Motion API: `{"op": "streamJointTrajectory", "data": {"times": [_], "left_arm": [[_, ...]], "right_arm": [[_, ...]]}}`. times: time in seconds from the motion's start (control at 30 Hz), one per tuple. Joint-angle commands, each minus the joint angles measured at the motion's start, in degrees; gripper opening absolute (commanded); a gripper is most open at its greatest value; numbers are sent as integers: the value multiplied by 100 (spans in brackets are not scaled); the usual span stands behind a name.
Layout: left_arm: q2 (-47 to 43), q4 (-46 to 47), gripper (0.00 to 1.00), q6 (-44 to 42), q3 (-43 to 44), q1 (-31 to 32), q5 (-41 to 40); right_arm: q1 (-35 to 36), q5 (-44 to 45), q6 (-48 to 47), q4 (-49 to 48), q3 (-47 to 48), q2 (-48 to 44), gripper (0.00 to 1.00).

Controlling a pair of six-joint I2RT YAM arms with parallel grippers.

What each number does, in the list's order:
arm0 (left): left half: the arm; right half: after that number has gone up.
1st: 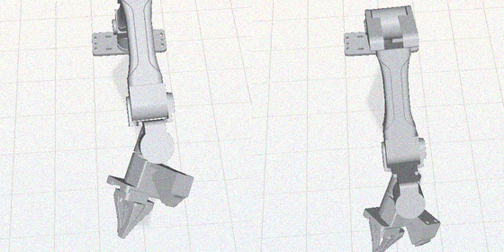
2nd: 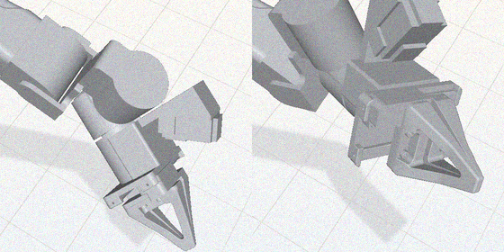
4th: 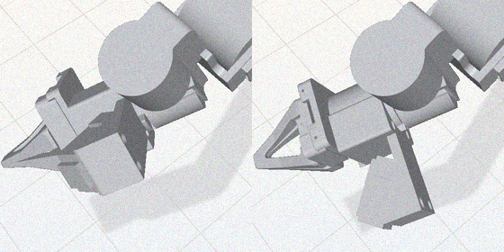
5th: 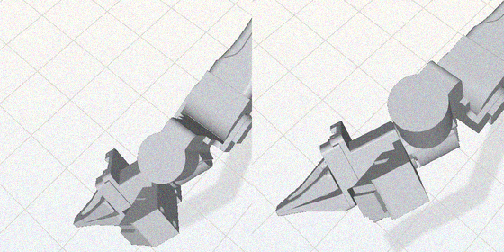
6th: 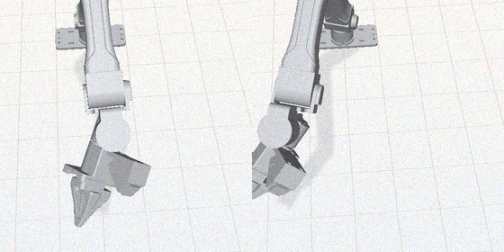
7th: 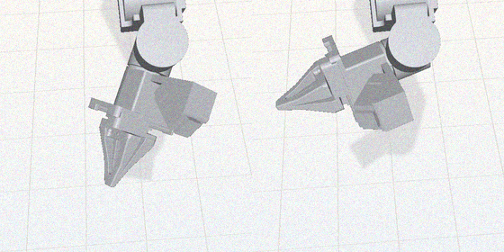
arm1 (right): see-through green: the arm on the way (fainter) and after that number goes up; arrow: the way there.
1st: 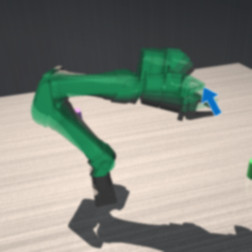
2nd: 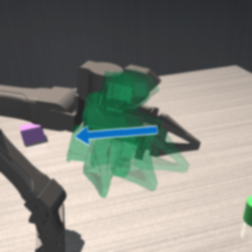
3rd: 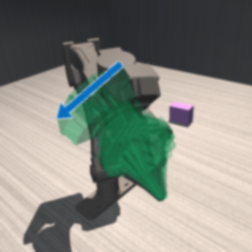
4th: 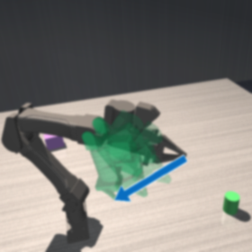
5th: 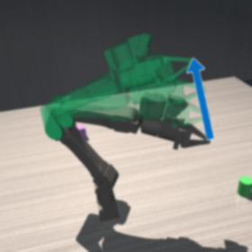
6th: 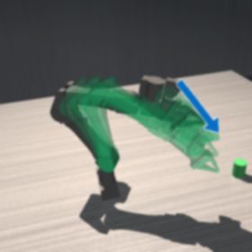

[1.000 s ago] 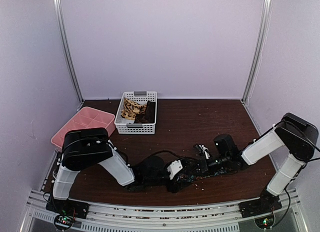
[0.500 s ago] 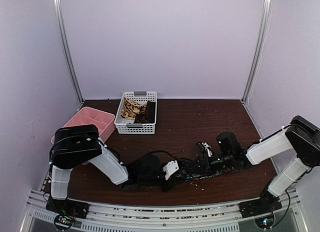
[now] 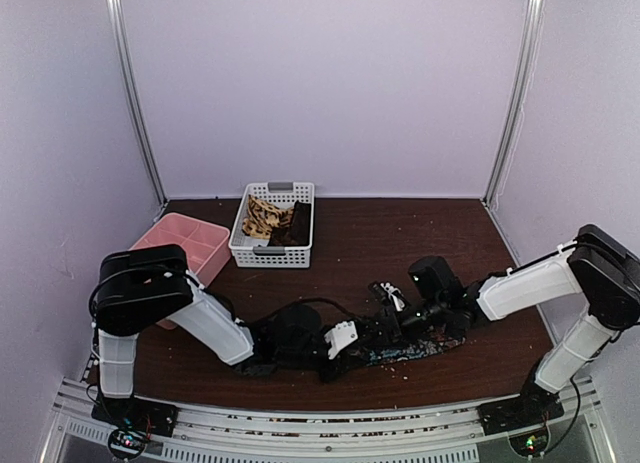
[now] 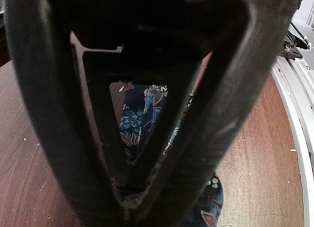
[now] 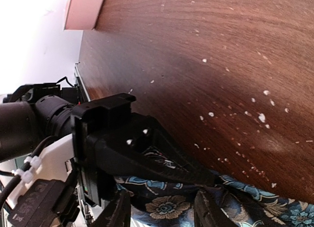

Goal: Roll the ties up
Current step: Roll the tie at the center of the board.

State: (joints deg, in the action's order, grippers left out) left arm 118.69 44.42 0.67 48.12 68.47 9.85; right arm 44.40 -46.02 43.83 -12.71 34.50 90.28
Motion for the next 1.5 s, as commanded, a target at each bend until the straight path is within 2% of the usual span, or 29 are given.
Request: {"op": "streamJointTrajectory", "data": {"times": [0.0, 0.1, 0.23, 0.37, 0.5, 0.7, 0.8, 0.93, 0.97, 1.13, 1.27, 1.47], "left_arm": [[-3, -608, 28, -30, -49, -78, 142], [5, -619, 28, -24, -32, -88, 160], [18, -630, 28, -28, -20, -92, 167], [23, -595, 28, -4, -63, -90, 198], [33, -566, 28, 2, -66, -94, 194], [51, -566, 28, -5, -15, -97, 211], [51, -550, 28, -14, -29, -90, 219], [42, -539, 28, -33, -48, -94, 236], [40, -526, 28, -44, -54, -95, 254], [-65, -173, 32, -67, -247, -103, 285], [-322, 529, 50, -110, -640, -107, 269], [-205, 1307, 66, -122, -827, -97, 66]], "right_arm": [[61, 313, -421, 745, 99, 225, 43], [69, 264, -435, 749, 58, 228, 43], [71, 274, -439, 948, 21, -18, 53], [69, 288, -368, 1145, -52, -423, 56], [88, 230, -142, 958, -74, -484, 57], [114, 87, 17, 500, 27, -38, 53], [113, 84, 50, 317, 75, 144, 43], [105, 127, 89, 131, -34, 253, 8], [107, 129, 90, 102, -82, 260, 2], [93, 181, 106, -39, -388, 240, 0], [-18, 199, 90, -238, -694, 351, 0], [-440, 128, -90, -450, -1008, 620, 0]]}}
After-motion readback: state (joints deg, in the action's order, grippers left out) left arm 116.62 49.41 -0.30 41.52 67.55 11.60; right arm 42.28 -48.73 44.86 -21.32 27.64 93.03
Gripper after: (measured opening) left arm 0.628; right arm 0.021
